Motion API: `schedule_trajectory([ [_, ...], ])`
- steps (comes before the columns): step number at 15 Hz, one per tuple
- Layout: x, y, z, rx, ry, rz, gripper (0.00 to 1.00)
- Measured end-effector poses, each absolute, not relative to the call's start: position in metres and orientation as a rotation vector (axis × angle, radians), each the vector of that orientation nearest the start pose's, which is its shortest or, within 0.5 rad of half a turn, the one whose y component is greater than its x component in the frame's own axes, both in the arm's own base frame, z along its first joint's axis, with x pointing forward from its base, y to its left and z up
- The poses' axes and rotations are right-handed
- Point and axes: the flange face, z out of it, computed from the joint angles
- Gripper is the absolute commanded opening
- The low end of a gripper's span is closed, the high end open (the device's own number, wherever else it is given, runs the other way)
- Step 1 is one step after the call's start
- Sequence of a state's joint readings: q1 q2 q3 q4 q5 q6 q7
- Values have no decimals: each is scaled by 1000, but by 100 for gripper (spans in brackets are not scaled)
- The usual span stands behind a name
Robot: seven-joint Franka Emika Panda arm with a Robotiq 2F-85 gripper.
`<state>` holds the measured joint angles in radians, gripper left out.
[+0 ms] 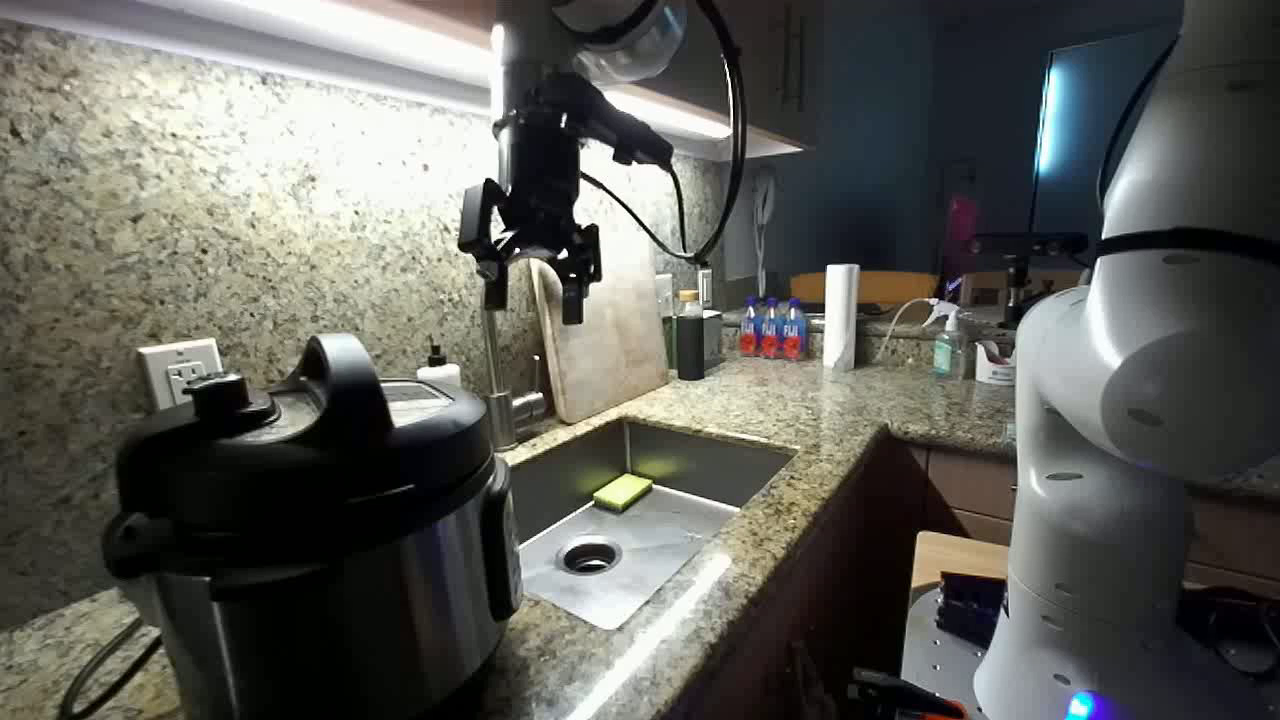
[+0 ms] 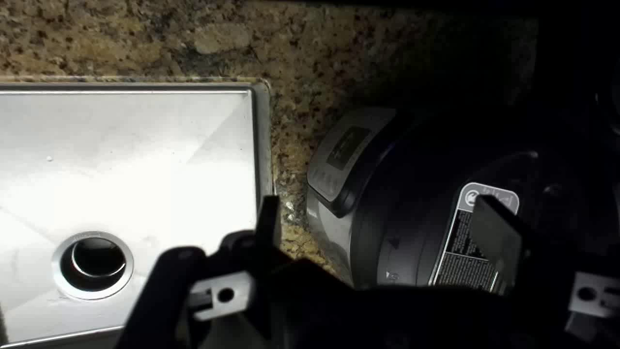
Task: Remove the black lid from the rice cooker and put it in the sink
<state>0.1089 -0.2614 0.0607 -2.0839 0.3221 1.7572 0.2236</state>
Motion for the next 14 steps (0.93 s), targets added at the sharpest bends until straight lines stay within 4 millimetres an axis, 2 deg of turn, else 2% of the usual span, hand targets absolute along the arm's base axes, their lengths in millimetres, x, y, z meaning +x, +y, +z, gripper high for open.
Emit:
schedule_trajectory([
  [9,460,113,537,-2854,171,170,100],
  [14,452,133,556,-2863,148,111,100],
])
